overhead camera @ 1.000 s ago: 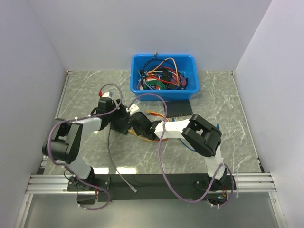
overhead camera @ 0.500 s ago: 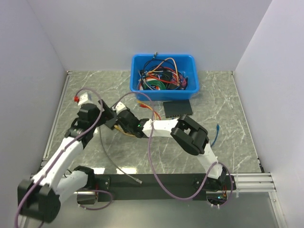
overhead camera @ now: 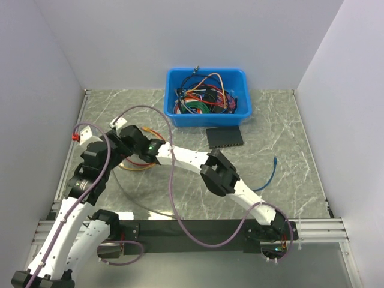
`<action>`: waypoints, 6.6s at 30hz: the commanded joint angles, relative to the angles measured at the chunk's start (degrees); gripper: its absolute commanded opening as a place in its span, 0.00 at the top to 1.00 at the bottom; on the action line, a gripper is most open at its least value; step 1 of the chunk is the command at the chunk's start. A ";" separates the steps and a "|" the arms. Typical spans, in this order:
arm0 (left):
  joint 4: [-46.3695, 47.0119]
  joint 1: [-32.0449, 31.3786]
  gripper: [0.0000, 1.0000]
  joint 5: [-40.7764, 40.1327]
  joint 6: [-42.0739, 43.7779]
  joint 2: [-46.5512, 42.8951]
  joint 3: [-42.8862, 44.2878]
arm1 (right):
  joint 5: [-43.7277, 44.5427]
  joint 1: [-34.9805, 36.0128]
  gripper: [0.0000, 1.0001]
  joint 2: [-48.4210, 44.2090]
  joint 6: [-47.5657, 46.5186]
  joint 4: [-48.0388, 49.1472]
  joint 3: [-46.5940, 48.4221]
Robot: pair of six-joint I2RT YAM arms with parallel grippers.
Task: Insert the plug into the switch port
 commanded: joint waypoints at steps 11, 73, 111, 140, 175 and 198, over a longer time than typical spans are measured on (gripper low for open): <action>-3.22 -0.62 0.01 1.74 2.98 1.06 6.90 | 6.59 1.35 0.43 -19.96 3.54 7.06 -27.61; -3.93 -0.70 0.01 7.53 11.33 -0.08 8.48 | 18.90 13.57 0.43 -37.91 29.38 -30.28 -63.07; -3.23 -0.62 0.01 8.33 12.04 -0.61 8.31 | -7.55 4.87 0.86 -14.71 9.16 -17.73 -31.23; -3.50 -0.62 0.01 7.71 11.60 0.45 8.40 | 5.82 2.32 1.00 -49.62 11.28 -25.54 -65.69; -2.70 -0.53 0.01 9.47 12.21 -1.75 8.04 | 3.96 -0.58 0.55 -35.64 9.43 -18.59 -46.80; -2.35 -0.53 0.01 10.17 12.39 -1.75 7.78 | 1.41 -2.87 0.71 -29.48 10.39 -14.99 -48.47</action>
